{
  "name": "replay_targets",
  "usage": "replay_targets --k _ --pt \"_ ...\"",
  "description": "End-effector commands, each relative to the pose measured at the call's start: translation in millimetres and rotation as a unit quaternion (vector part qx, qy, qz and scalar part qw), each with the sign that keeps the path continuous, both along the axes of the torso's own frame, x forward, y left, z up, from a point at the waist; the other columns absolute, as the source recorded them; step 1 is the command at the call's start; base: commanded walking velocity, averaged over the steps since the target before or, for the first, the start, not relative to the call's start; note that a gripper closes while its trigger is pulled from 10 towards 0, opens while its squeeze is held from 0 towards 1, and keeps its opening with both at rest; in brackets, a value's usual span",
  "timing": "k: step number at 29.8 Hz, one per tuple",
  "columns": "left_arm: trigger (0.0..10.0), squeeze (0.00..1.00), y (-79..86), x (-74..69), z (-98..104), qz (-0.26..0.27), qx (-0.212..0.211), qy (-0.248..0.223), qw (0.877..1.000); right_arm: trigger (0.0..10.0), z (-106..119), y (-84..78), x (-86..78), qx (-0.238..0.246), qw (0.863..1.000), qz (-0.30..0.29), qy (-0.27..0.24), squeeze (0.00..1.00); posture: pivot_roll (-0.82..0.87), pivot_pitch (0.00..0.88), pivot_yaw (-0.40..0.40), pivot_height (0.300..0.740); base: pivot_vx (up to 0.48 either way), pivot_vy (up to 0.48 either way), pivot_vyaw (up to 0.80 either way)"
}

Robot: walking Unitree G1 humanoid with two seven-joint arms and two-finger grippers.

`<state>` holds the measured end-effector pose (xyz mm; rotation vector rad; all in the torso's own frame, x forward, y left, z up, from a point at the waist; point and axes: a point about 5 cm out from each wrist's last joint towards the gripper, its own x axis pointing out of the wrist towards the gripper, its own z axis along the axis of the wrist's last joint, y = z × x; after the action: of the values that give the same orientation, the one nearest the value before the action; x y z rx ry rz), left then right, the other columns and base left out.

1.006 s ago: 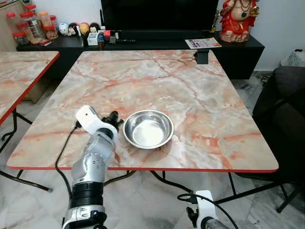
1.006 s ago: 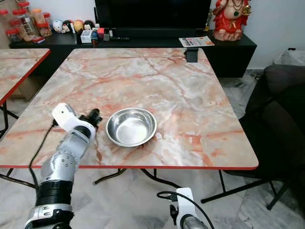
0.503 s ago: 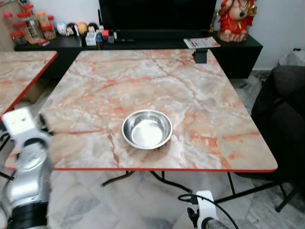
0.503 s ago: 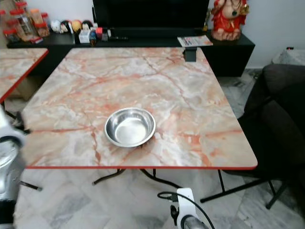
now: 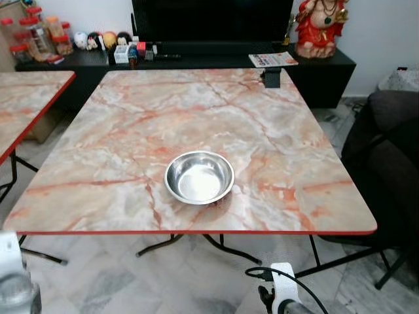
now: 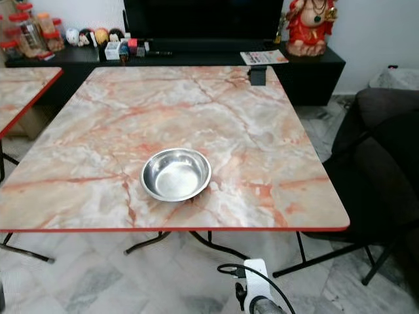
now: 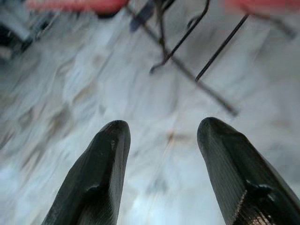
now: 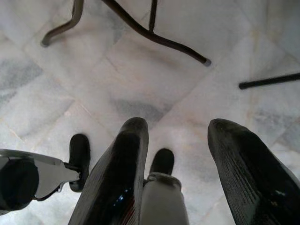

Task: Setting the table

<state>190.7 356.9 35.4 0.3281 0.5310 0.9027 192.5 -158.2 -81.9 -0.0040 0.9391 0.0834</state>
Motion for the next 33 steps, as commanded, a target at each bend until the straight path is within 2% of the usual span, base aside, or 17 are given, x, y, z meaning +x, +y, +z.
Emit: replay_targets --k 1,3,5,6,9,11,12,14,15,17,18,19,20,21,22,25,33 --pt "10.0 0.00 2.5 -4.1 -3.0 0.010 0.016 0.012 1.000 10.0 -0.1 1.3 0.0 0.001 1.000 -0.002 0.000 0.00 0.08 0.000 0.005 0.740 0.000 0.000 0.00" --pt "10.0 0.00 -1.6 -19.8 -26.1 0.025 -0.002 0.057 0.998 10.0 -0.8 -0.6 -1.7 -0.002 1.000 -0.007 0.002 0.00 0.08 0.000 0.006 0.740 0.000 0.000 0.00" --pt "10.0 0.00 -9.7 -26.0 -42.5 0.018 -0.029 0.083 0.996 10.0 -1.6 -1.5 -3.2 -0.003 1.000 -0.009 0.004 0.00 0.07 0.000 0.007 0.740 0.000 0.000 0.00" --pt "10.0 0.00 -9.7 -26.0 -42.5 0.018 -0.029 0.083 0.996 10.0 -1.6 -1.5 -3.2 -0.003 1.000 -0.009 0.004 0.00 0.07 0.000 0.007 0.740 0.000 0.000 0.00" --pt "10.0 0.00 -38.0 -19.9 -68.5 -0.064 -0.122 0.091 0.986 10.0 -2.8 -2.0 -5.3 -0.009 1.000 -0.005 0.012 0.00 0.07 0.000 0.007 0.740 0.000 0.000 0.00" --pt "10.0 0.00 -38.0 -19.9 -68.5 -0.064 -0.122 0.091 0.986 10.0 -2.8 -2.0 -5.3 -0.009 1.000 -0.005 0.012 0.00 0.07 0.000 0.007 0.740 0.000 0.000 0.00" --pt "10.0 0.00 -49.1 -18.4 -76.3 -0.099 -0.139 0.108 0.979 10.0 -3.1 -2.3 -5.9 -0.010 1.000 -0.005 0.013 0.00 0.07 0.000 0.006 0.740 0.000 0.000 0.00" --pt "10.0 0.00 -49.1 -18.4 -76.3 -0.099 -0.139 0.108 0.979 10.0 -3.1 -2.3 -5.9 -0.010 1.000 -0.005 0.013 0.00 0.07 0.000 0.006 0.740 0.000 0.000 0.00" --pt "10.0 0.00 -71.6 -14.3 -86.8 -0.168 -0.170 0.127 0.963 10.0 -3.0 -2.5 -5.6 -0.010 1.000 -0.005 0.013 0.00 0.06 0.000 0.004 0.740 0.000 0.000 0.00" --pt "10.0 0.00 -71.6 -14.3 -86.8 -0.168 -0.170 0.127 0.963 10.0 -3.0 -2.5 -5.6 -0.010 1.000 -0.005 0.013 0.00 0.06 0.000 0.004 0.740 0.000 0.000 0.00" --pt "10.0 0.00 -94.7 -10.4 -95.2 -0.229 -0.201 0.137 0.943 10.0 -2.6 -2.7 -4.9 -0.010 1.000 -0.006 0.012 0.00 0.06 0.000 0.004 0.740 0.000 0.000 0.00" --pt "10.0 0.00 -94.7 -10.4 -95.2 -0.229 -0.201 0.137 0.943 10.0 -2.6 -2.7 -4.9 -0.010 1.000 -0.006 0.012 0.00 0.06 0.000 0.004 0.740 0.000 0.000 0.00" --pt "10.0 0.00 -118.6 -7.8 -103.0 -0.278 -0.231 0.147 0.921 10.0 -1.9 -3.0 -3.4 -0.009 1.000 -0.007 0.010 0.00 0.05 0.000 0.005 0.740 0.000 0.000 0.00" --pt "10.0 0.00 -118.6 -7.8 -103.0 -0.278 -0.231 0.147 0.921 10.0 -1.9 -3.0 -3.4 -0.009 1.000 -0.007 0.010 0.00 0.05 0.000 0.005 0.740 0.000 0.000 0.00" --pt "10.0 0.00 -134.8 -8.1 -108.9 -0.301 -0.253 0.159 0.906 10.0 -1.3 -3.7 -2.4 -0.009 1.000 -0.008 0.008 0.00 0.04 0.000 0.004 0.740 0.000 0.000 0.00" --pt "10.0 0.00 -156.6 -17.7 -120.8 -0.317 -0.272 0.202 0.886 10.0 -0.6 -6.4 -1.0 -0.015 1.000 -0.009 0.009 0.00 0.02 0.000 0.005 0.740 0.000 0.000 0.00" --pt "10.0 0.00 -164.5 -15.3 -121.1 -0.294 -0.304 0.169 0.890 10.0 0.1 -14.5 -0.9 -0.022 1.000 -0.020 0.007 0.00 0.01 0.000 0.004 0.740 0.000 0.000 0.00"
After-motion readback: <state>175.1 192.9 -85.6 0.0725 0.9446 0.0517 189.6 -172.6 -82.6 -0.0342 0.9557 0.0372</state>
